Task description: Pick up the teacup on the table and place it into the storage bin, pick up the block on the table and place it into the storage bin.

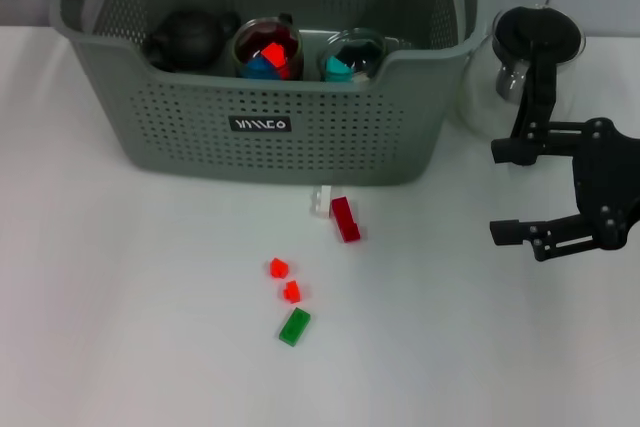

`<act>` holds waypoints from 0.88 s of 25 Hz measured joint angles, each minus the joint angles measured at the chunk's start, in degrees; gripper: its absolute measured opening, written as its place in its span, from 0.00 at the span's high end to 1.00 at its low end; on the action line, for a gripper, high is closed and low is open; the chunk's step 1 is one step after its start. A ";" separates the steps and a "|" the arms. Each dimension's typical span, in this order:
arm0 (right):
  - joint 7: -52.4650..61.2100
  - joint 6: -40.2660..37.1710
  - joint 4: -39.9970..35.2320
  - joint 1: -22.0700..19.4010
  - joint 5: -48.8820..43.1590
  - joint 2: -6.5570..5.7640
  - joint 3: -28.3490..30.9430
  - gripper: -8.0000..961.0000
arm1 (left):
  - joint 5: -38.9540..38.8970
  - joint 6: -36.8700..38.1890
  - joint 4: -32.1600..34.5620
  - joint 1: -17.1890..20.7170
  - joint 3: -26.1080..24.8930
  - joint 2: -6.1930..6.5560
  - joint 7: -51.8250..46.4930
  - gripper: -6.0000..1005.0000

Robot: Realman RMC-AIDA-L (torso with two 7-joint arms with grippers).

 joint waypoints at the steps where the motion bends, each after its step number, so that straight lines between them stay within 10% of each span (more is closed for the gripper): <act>1: -0.02 -0.02 0.00 0.00 0.00 0.00 -0.04 0.03 | 0.32 -0.52 -2.42 -1.22 -0.90 0.83 -0.28 0.51; 6: -0.04 -0.04 -0.01 0.00 -0.18 0.15 -0.10 0.03 | 0.62 -6.55 -16.49 -6.17 -3.52 4.14 -0.76 0.49; 12: -0.04 -1.72 0.00 -0.06 -0.27 0.22 0.11 0.03 | 0.77 -11.10 -21.62 -7.50 -3.80 5.04 -1.06 0.47; 19: -0.01 -1.96 0.31 -0.09 -0.27 -0.15 0.36 0.03 | -0.61 -3.74 -7.17 -2.86 -3.60 2.38 0.79 0.23; 22: 0.07 -1.64 0.43 -0.14 -0.27 -0.16 0.38 0.03 | -2.46 3.85 2.14 1.16 -3.20 -1.09 5.38 0.15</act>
